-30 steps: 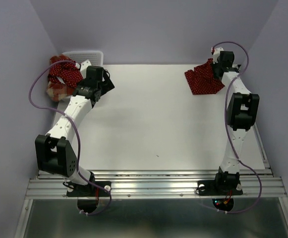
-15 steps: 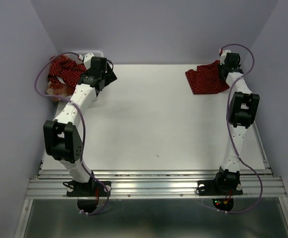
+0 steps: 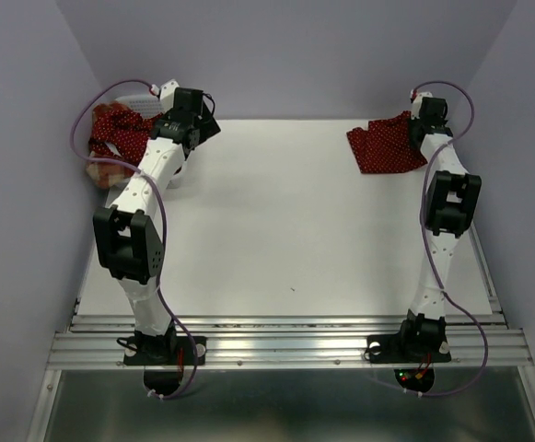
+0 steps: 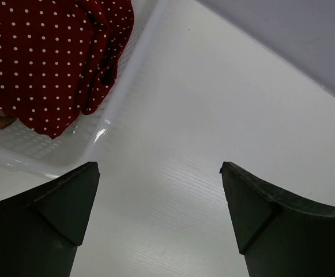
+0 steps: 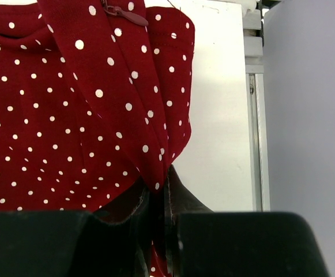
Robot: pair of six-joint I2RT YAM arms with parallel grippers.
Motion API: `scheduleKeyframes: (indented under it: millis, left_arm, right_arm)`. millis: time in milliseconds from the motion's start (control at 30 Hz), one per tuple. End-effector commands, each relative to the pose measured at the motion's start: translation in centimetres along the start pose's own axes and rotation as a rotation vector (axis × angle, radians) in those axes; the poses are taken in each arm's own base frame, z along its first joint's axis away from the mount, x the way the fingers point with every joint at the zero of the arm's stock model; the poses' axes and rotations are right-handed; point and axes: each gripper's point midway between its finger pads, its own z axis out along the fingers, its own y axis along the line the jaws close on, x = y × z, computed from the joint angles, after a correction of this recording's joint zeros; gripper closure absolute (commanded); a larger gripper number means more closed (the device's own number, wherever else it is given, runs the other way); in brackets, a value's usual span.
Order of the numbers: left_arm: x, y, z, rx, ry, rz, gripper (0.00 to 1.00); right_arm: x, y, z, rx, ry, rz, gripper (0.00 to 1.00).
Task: Fold and stack the skirts
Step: Neatly place the folded skirt to the corner, then grab the skirt from the pile
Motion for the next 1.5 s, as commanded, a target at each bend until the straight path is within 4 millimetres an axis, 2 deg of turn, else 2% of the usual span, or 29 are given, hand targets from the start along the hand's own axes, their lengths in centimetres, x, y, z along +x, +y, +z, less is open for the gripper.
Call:
scheduleKeyframes:
  millis: [0,133,167,267,300,333,367,400,433,567,600,667,700,733,767,800,833,867,900,933,967,1000,1067,1100,1167,1200,1233,1367,1467]
  left_arm:
    - [-2.7,-0.4,-1.5,0.015,-0.062,-0.007,0.01]
    - [-2.7,0.0,-1.6,0.013,-0.067,-0.005,0.01]
    - [-2.7,0.0,-1.8,0.014,-0.069,-0.005,0.01]
    - [-2.7,0.4,-2.0,0.008,-0.076,-0.009,0.01]
    - [-2.8,0.8,-2.3,0.006,-0.087,-0.014,0.01]
    - [-2.9,0.9,-2.5,0.006,-0.096,-0.017,0.01]
    - [-3.6,1.1,-3.1,0.008,-0.121,-0.028,0.01]
    - [-3.4,1.5,-3.2,-0.002,-0.124,-0.026,0.01]
    - [-3.7,1.6,-3.4,-0.003,-0.138,-0.032,0.01]
    - [-4.4,3.4,-4.6,-0.046,-0.181,-0.046,0.01]
    - [-4.6,4.1,-4.8,-0.073,-0.196,-0.052,0.01]
    - [-4.8,5.7,-5.3,-0.109,-0.209,-0.065,0.01]
    - [-4.8,6.4,-5.4,-0.124,-0.211,-0.073,0.01]
    - [-5.1,7.8,-5.5,-0.147,-0.214,-0.087,0.01]
    - [-5.3,8.4,-5.6,-0.155,-0.221,-0.099,0.01]
    - [-5.3,8.9,-5.6,-0.147,-0.211,-0.102,0.01]
    - [-5.6,9.3,-5.5,-0.15,-0.213,-0.109,0.01]
    - [-6.2,10.3,-5.3,-0.161,-0.221,-0.117,0.01]
    - [-6.1,10.4,-4.8,-0.156,-0.208,-0.105,0.01]
    - [-6.7,10.6,-4.7,-0.155,-0.21,-0.095,0.01]
    - [-7.2,11.3,-4.4,-0.167,-0.21,-0.093,0.01]
    - [-6.9,11.4,-3.7,-0.169,-0.19,-0.081,0.01]
    - [-7.4,11.4,-3.3,-0.169,-0.185,-0.074,0.01]
    - [-8.0,13.1,-2.5,-0.2,-0.183,-0.09,0.01]
    - [-8.9,14.8,-2.0,-0.234,-0.194,-0.086,0.01]
    - [-8.9,15.2,-1.2,-0.235,-0.18,-0.075,0.01]
    - [-9.7,15.2,-1.1,-0.229,-0.192,-0.07,0.01]
    - [-11.3,15.9,0.2,-0.235,-0.209,-0.049,0.01]
    - [-12.2,17.6,1.4,-0.275,-0.211,-0.055,0.01]
  right_arm:
    - [-0.5,-2.0,0.2,0.05,-0.019,0.052,0.95]
    - [0.1,-2.2,0.3,0.076,-0.003,0.073,0.89]
    - [0.2,-2.3,0.4,0.084,-0.001,0.083,0.72]
    - [-0.4,-2.6,-0.2,0.098,-0.011,0.118,0.38]
    - [-1.2,-2.9,-1.0,0.097,-0.027,0.133,0.13]
    - [-0.9,-2.7,-0.9,0.091,-0.022,0.132,0.1]
    - [-2.1,-3.0,-2.0,0.087,-0.046,0.149,0.0]
    - [-2.8,-3.2,-2.7,0.085,-0.062,0.16,0.0]
    - [-4.6,-3.8,-4.3,0.084,-0.103,0.18,0.0]
    - [-6.9,-4.0,-7.3,0.044,-0.163,0.215,0.0]
    - [-8.6,-4.3,-9.3,0.022,-0.206,0.217,0.0]
    - [-8.1,-4.1,-10.6,0.012,-0.202,0.215,0.0]
    - [-8.4,-3.3,-11.5,-0.006,-0.209,0.204,0.0]
    - [-8.5,-2.5,-13.0,-0.023,-0.22,0.192,0.0]
    - [-8.5,-1.9,-13.9,-0.034,-0.229,0.19,0.0]
    - [-9.6,-1.8,-16.0,-0.044,-0.269,0.194,0.0]
    - [-9.8,-1.1,-16.7,-0.06,-0.284,0.193,0.0]
    - [-8.3,1.2,-16.8,-0.101,-0.258,0.189,0.0]
    - [-8.2,2.4,-17.5,-0.141,-0.269,0.188,0.0]
    - [-9.1,3.0,-19.2,-0.167,-0.312,0.192,0.0]
    - [-9.0,4.9,-20.0,-0.207,-0.316,0.207,0.0]
    - [-7.1,6.4,-19.9,-0.235,-0.28,0.212,0.0]
    - [-6.9,8.5,-21.4,-0.305,-0.296,0.229,0.0]
    - [-5.5,10.4,-21.6,-0.36,-0.264,0.235,0.0]
    - [-4.4,12.2,-22.4,-0.415,-0.235,0.274,0.0]
    - [-3.7,13.1,-22.6,-0.436,-0.22,0.28,0.0]
    - [-2.2,14.6,-22.7,-0.469,-0.184,0.27,0.0]
    - [0.8,16.1,-22.6,-0.471,-0.114,0.263,0.0]
    - [2.2,16.1,-22.5,-0.453,-0.072,0.28,0.0]
